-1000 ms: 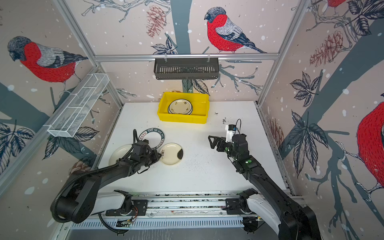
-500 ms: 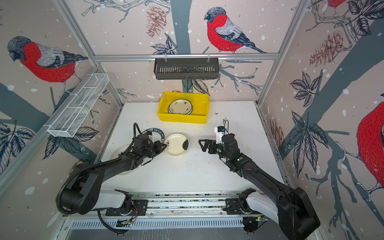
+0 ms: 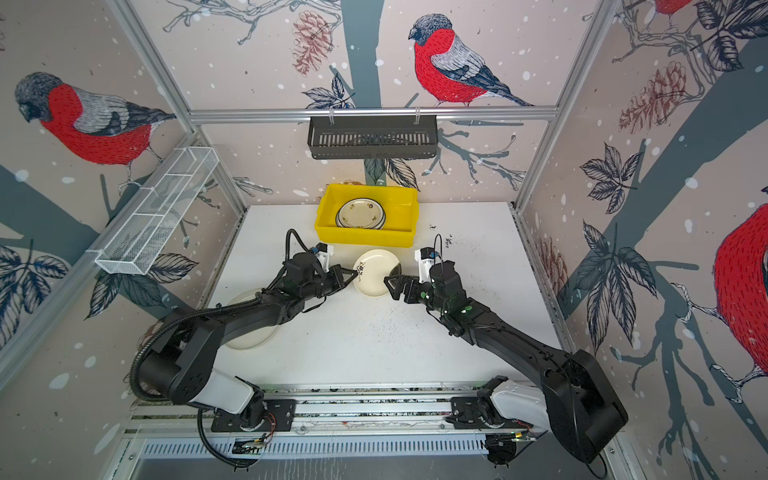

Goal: Place the plates into the plastic bin on the countertop
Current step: 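Hold the plate up with the left gripper while the right gripper pinches its rim, then carry the plate toward the bin with the right gripper while the left gripper opens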

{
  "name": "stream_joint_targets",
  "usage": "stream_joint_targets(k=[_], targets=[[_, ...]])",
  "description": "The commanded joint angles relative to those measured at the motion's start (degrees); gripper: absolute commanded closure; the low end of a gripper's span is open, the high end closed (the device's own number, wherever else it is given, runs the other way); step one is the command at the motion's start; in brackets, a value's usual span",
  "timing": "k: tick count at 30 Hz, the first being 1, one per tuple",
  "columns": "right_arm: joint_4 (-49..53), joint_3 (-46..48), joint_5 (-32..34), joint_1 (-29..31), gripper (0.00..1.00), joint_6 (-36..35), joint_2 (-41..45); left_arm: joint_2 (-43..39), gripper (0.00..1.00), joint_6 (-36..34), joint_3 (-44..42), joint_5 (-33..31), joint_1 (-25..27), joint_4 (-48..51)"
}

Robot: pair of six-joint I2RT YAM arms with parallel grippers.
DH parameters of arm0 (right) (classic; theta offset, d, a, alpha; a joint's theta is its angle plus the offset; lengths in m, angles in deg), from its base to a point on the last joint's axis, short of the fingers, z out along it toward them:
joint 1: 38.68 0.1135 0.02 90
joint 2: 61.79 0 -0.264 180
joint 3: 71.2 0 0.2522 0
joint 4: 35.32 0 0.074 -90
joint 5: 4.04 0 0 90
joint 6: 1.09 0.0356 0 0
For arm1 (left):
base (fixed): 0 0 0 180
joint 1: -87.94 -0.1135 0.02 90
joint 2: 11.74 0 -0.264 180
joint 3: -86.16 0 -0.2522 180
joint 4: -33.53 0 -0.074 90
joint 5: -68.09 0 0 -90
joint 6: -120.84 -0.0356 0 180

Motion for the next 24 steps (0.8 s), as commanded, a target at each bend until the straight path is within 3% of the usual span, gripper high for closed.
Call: stream_joint_targets(k=[1, 5, 13, 18, 21, 24], targets=[[-2.0, -1.0, -0.2, 0.2, 0.11, 0.6, -0.6, 0.2, 1.0, 1.0, 0.6, 1.5, 0.7, -4.5], [-1.8, -1.9, 0.2, 0.2, 0.21, 0.5, -1.5, -0.1, 1.0, 1.7, 0.3, 1.8, 1.5, -6.2], [-2.4, -3.2, 0.2, 0.2, 0.68, 1.3, -3.3, -0.9, 1.0, 0.9, 0.4, 2.1, 2.4, -5.4], [-1.4, -4.3, 1.3, 0.2, 0.91, 2.2, -5.5, -2.5, 1.0, -0.9, -0.1, 1.0, 2.5, -3.1], [-0.8, -5.0, 2.1, 0.2, 0.97, 2.7, -6.1, -3.1, 1.0, -2.1, -0.2, 0.2, 2.5, -1.7], [-0.9, -5.5, 2.7, 0.2, 0.99, 3.2, -6.7, -3.9, 0.63, -3.2, -0.1, -1.0, 2.4, 0.1]])
